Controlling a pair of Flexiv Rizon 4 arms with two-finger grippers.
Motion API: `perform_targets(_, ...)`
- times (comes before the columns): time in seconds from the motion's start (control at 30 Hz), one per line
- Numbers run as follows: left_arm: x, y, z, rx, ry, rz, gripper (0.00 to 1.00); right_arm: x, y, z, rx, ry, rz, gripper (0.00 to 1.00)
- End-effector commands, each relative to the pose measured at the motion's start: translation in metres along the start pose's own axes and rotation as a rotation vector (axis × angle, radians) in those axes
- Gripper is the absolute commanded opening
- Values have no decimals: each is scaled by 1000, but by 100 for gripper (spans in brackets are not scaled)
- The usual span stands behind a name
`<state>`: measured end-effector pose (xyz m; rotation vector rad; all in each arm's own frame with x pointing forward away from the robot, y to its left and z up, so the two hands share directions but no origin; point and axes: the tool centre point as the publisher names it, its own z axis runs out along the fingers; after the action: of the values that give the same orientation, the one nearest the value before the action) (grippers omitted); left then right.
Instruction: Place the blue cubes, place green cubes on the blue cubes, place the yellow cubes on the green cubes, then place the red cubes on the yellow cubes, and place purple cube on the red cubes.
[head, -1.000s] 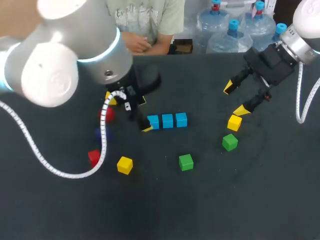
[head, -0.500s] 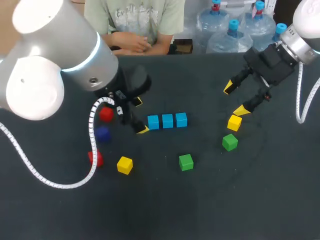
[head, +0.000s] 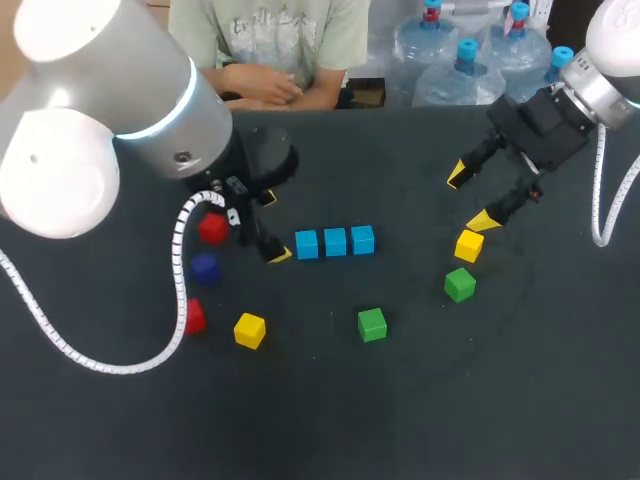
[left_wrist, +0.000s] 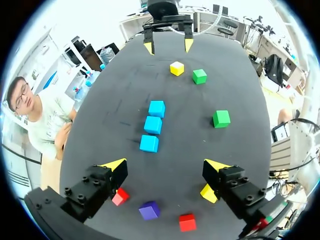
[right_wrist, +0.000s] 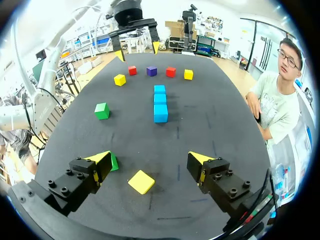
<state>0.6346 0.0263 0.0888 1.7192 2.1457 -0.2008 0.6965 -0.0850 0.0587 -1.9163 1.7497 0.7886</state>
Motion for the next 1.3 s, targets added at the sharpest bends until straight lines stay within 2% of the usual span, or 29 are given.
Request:
perform_targets(0.03,1,-1,-2,0,-2,1,100,0,0,0,1,-2,-1,100)
perform_targets(0.13,1,-1,-2,0,-2,1,100,-4,2,0,-12,8,-36,100)
perform_targets(0.3,1,-1,-2,0,-2,1,100,-16,13,3,-102,109,-166,100)
perform_targets(0.47,1,-1,-2,0,-2,1,100,-12,26,5,-139,181,-175,100)
perform_targets(0.57,1,-1,-2,0,-2,1,100,-8,35,8,-132,221,-184,100)
perform_targets(0.7,1,-1,-2,0,-2,1,100,-3,43,14,-99,226,-195,100)
perform_targets(0.97,1,-1,-2,0,-2,1,100,8,50,31,-76,267,-158,100)
perform_targets(1.3,1,-1,-2,0,-2,1,100,19,56,46,-67,324,-189,100)
